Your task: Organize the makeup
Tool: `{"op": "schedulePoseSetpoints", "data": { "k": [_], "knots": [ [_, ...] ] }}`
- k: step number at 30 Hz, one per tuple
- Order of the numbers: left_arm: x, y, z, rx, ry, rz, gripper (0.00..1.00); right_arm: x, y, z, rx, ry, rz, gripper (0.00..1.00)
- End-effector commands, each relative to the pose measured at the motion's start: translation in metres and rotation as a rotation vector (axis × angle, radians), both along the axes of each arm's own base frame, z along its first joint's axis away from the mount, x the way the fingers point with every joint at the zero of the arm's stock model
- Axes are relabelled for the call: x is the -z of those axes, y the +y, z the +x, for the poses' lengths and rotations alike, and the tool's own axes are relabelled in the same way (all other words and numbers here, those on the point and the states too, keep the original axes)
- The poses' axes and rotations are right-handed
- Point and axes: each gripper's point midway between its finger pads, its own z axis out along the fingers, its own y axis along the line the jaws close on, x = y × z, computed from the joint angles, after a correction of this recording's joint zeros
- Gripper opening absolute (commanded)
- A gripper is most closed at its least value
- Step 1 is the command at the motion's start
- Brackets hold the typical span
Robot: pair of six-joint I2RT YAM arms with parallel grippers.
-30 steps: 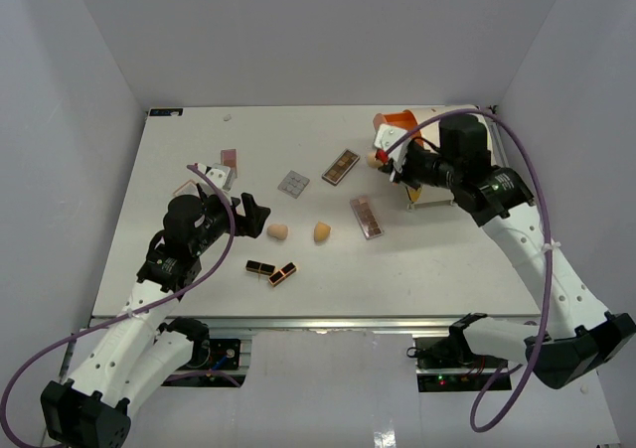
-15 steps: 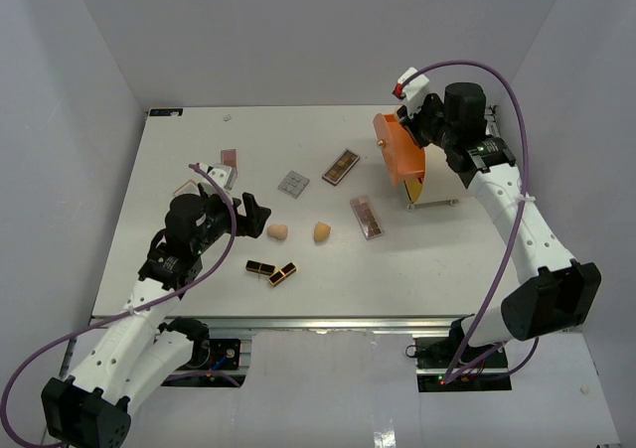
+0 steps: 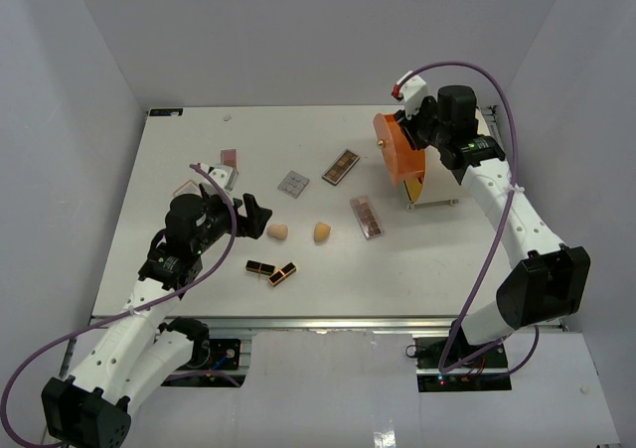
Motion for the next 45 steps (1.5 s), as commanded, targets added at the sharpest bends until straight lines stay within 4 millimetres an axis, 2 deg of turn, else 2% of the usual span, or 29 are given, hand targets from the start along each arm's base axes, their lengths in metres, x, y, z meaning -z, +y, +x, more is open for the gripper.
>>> {"op": "schedulePoseSetpoints", "data": {
  "k": [1,8,13,19,21,22,24,25,27,29,31,35,37,39,42,45],
  "knots": [
    [-0.003,-0.002,-0.002,0.019,-0.011,0.0,0.93,-0.008,-0.003,0.001,0.011,-0.039,0.01,0.43],
    [-0.001,-0.005,-0.003,0.041,-0.006,-0.002,0.93,-0.018,-0.004,-0.007,0.004,-0.049,0.018,0.46],
    [0.001,-0.01,-0.004,0.066,0.003,-0.008,0.93,-0.026,-0.004,-0.016,-0.006,-0.056,0.026,0.59],
    [0.005,-0.017,-0.008,0.116,0.019,-0.015,0.93,-0.028,-0.004,-0.022,-0.012,-0.058,0.034,0.59],
    [0.005,-0.022,-0.011,0.149,0.024,-0.025,0.93,-0.038,-0.004,-0.028,-0.018,-0.073,0.051,0.59],
    [0.005,-0.025,-0.012,0.167,0.026,-0.03,0.93,-0.043,-0.004,-0.032,-0.024,-0.08,0.061,0.59],
    [0.008,-0.033,-0.016,0.214,0.045,-0.047,0.93,-0.054,0.001,-0.053,-0.085,-0.086,0.091,0.61],
    [0.01,-0.036,-0.017,0.232,0.057,-0.055,0.93,-0.058,0.005,-0.066,-0.128,-0.082,0.108,0.62],
    [0.018,-0.043,-0.018,0.261,0.103,-0.071,0.91,-0.061,0.024,-0.103,-0.304,-0.063,0.158,0.67],
    [0.026,-0.049,-0.015,0.276,0.16,-0.088,0.89,-0.043,0.031,-0.141,-0.424,-0.01,0.189,0.71],
    [0.039,-0.06,-0.015,0.285,0.243,-0.107,0.86,-0.035,0.041,-0.179,-0.557,0.0,0.228,0.73],
    [0.058,-0.085,-0.014,0.266,0.34,-0.069,0.82,0.002,0.041,-0.223,-0.658,0.018,0.253,0.75],
    [0.075,-0.098,-0.012,0.24,0.391,-0.025,0.81,0.026,0.036,-0.232,-0.657,0.029,0.269,0.76],
    [0.083,-0.103,-0.004,0.196,0.409,0.003,0.78,0.045,0.025,-0.236,-0.631,0.036,0.291,0.76],
    [0.11,-0.108,0.008,0.125,0.467,0.057,0.75,0.054,0.012,-0.24,-0.625,0.017,0.336,0.74],
    [0.125,-0.114,0.022,0.082,0.496,0.091,0.7,0.056,0.0,-0.24,-0.592,-0.01,0.346,0.74]
  ]
}}
